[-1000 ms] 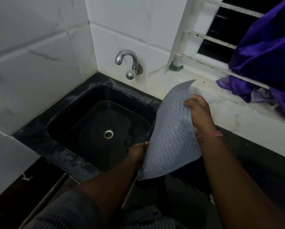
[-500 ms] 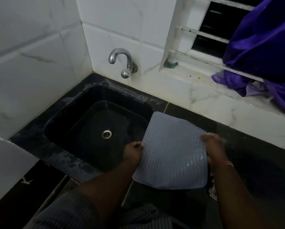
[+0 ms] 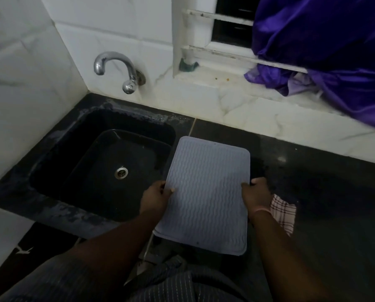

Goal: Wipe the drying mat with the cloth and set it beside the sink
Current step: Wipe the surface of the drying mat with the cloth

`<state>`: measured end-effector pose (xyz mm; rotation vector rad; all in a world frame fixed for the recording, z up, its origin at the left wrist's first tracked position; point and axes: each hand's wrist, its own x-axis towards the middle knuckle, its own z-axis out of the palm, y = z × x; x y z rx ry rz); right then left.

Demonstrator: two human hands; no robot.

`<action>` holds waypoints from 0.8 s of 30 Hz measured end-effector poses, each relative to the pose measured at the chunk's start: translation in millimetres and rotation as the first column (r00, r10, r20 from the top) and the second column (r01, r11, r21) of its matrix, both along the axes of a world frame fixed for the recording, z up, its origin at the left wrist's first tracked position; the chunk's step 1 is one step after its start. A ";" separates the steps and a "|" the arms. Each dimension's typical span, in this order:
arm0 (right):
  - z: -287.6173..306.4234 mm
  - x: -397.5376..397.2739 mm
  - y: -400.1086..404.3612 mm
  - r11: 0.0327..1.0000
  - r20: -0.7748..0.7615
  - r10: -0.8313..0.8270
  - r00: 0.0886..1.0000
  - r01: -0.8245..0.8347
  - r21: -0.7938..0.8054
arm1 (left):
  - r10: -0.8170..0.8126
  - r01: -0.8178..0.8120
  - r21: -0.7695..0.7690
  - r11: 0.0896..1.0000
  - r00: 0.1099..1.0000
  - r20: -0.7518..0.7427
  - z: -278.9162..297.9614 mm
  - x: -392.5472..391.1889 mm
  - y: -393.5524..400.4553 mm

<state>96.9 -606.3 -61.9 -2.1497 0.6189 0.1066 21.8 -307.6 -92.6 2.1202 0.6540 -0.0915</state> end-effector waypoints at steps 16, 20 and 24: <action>-17.0 -44.2 -34.5 0.874 0.207 0.179 0.962 -0.058 -0.482 | 0.263 -0.266 0.070 0.961 0.963 0.053 4.0 -32.7 -24.3; -19.5 -53.8 -40.9 0.822 -0.059 -0.011 0.998 -0.025 -0.569 | 0.336 -0.341 0.035 0.939 0.936 0.107 14.5 -32.4 -23.5; -20.4 -57.9 -44.3 0.815 -0.218 0.033 0.975 -0.152 -0.559 | 0.333 -0.338 0.034 0.941 0.938 0.094 18.7 -30.4 -21.6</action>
